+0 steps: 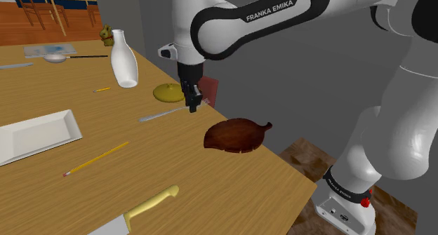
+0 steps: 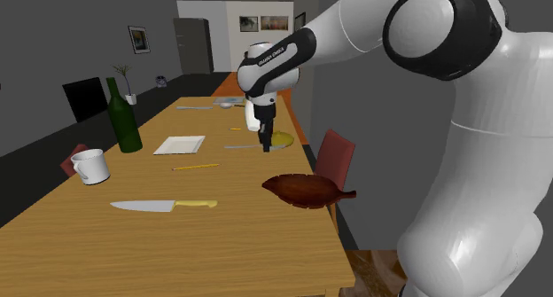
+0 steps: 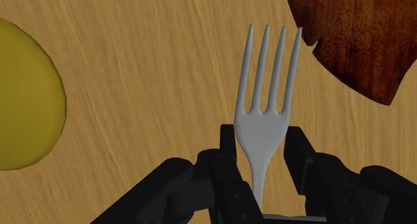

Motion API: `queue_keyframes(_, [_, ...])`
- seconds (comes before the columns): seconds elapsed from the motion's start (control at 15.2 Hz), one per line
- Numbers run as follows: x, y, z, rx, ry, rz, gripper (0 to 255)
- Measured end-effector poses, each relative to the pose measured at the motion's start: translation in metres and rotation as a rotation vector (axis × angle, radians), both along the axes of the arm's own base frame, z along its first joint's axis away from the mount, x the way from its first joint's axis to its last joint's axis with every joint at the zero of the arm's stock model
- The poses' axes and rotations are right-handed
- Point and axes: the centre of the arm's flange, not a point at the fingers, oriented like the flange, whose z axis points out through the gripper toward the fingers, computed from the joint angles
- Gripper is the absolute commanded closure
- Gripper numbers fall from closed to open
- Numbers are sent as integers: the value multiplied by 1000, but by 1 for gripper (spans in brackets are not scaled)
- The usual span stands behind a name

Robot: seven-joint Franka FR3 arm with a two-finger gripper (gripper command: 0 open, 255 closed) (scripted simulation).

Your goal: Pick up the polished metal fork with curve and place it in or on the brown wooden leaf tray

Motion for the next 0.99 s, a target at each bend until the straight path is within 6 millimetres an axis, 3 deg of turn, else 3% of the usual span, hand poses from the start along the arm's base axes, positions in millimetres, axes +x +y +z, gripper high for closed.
queue_keyframes(0.99, [-127,-143,2,-1,0,-1,255])
